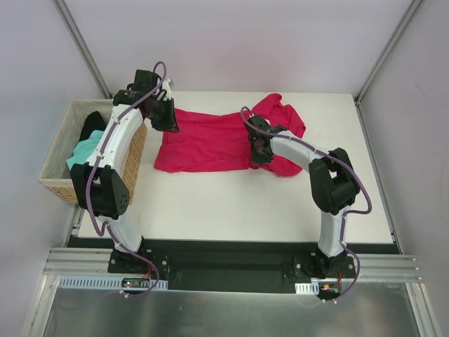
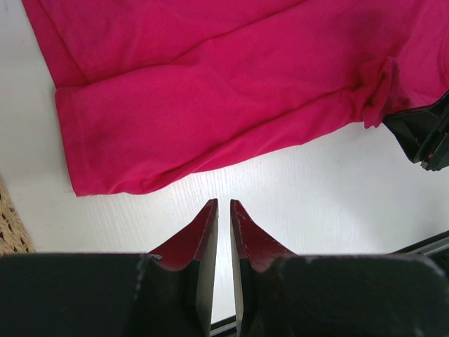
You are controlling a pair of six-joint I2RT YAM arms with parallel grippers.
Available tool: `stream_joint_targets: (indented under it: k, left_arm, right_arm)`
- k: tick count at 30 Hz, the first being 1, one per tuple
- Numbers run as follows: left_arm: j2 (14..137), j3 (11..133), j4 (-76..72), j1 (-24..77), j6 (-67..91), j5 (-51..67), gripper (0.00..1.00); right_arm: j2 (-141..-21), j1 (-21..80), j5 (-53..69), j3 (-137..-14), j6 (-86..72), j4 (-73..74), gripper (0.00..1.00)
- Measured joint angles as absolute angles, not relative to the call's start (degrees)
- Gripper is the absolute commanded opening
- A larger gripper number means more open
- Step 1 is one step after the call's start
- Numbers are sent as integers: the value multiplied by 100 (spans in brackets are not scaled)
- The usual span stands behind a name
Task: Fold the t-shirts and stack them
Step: Grap the side of the flattened tshirt closest away from the robot with both arms
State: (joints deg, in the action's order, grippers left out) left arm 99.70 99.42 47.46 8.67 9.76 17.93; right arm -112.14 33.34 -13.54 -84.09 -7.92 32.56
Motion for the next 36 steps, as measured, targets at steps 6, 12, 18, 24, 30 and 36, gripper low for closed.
stream_joint_targets:
  k: [6,12,18,24,30,36]
  left_arm:
    - [10138,10112,4766,867,982,1796,12]
    - [10202,10195,4790,867,985,1793,12]
    - [10226,10304,4829,867,985,1796,12]
    - [10287,10433,4834,867,987,1800,12]
    - [10289,10433,4838,867,985,1800,12]
    - [10289,10433,4838,867,985,1800,12]
  right_arm:
    - [-11340,3216,-1251,-8412,-792,3221,26]
    - [-11410,3223,-1166,-8438,-790,3232,26]
    - [-11410,3223,-1201,-8700,-784,3282,26]
    - [-11410,3223,-1258,-8814,-770,3299,26]
    - [-11410,3245,-1262,-8814,-784,3332,25]
    - [-11410,3273,-1288,-8901,-757,3417,25]
